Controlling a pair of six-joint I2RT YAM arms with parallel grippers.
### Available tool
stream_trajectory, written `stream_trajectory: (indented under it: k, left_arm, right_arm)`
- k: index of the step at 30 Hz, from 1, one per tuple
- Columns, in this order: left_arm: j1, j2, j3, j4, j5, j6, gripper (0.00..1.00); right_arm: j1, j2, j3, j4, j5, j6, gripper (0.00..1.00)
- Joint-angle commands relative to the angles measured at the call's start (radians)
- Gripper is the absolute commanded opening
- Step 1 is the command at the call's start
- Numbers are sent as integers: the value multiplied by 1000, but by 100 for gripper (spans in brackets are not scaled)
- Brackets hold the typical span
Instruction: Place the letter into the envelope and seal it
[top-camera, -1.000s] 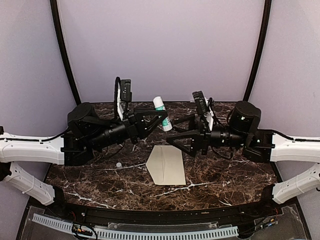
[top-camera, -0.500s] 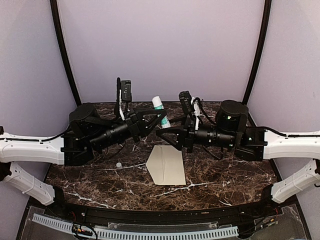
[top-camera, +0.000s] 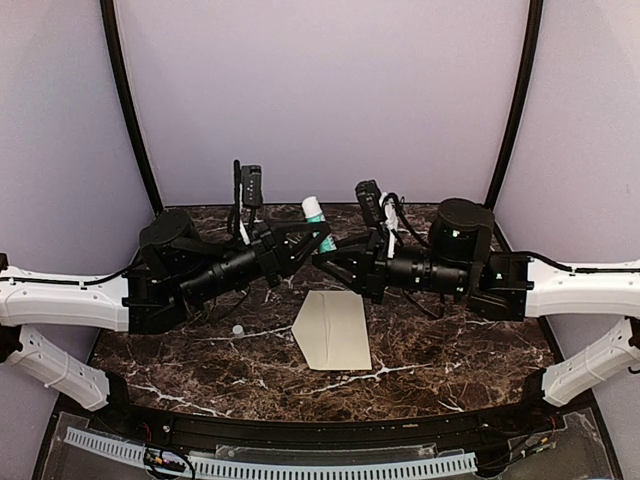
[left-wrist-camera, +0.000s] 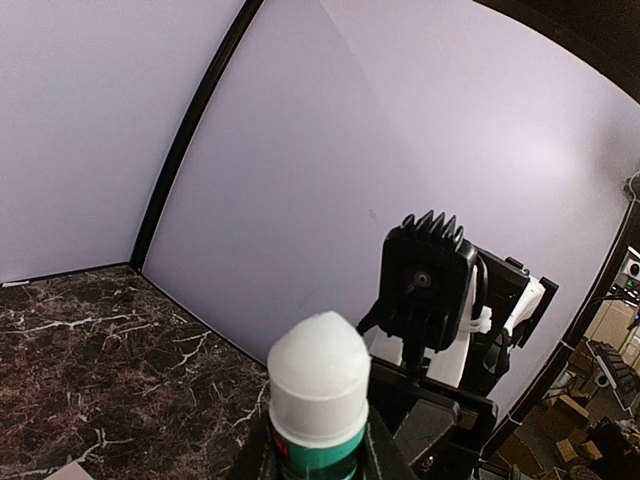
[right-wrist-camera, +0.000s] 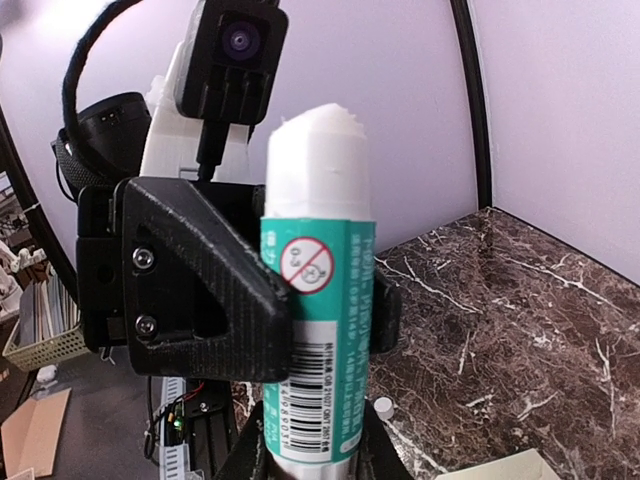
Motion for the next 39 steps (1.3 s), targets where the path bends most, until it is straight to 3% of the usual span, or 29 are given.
stream_trajectory:
  k: [1,4,10,13,15,18,23,27,39]
  left_arm:
    - [-2,-39,-33,19,18,10,0]
    - [-2,-41,-52,47,77,7,0]
    - [-2,-28,-93,167,304,-37,0]
    - [-2,-25,-112,207,348,-78,0]
    - [-2,-27,-123,226,337,-100,0]
    - [-2,-39,-135,223,275,-127,0]
    - [-2,-41,-115,148,95,-188,0]
    - [-2,-23,-89,116,-6,-275,0]
    - [-2,-6,-64,97,-116,-464,0]
  right_arm:
    - [7,5,-3,38,-61,7,7]
    - [3,-5,-39,78,-194,19,4]
    - [-37,-24,-114,313,-585,151,2]
    - [-43,-22,-106,314,-617,174,8]
    - [-43,-35,-97,245,-554,136,26]
    - [-37,-68,-98,122,-392,67,62]
    - [-3,-110,-173,75,-102,-49,88]
    - [59,-98,-209,152,98,-133,96]
    - [165,5,-175,436,475,-354,93]
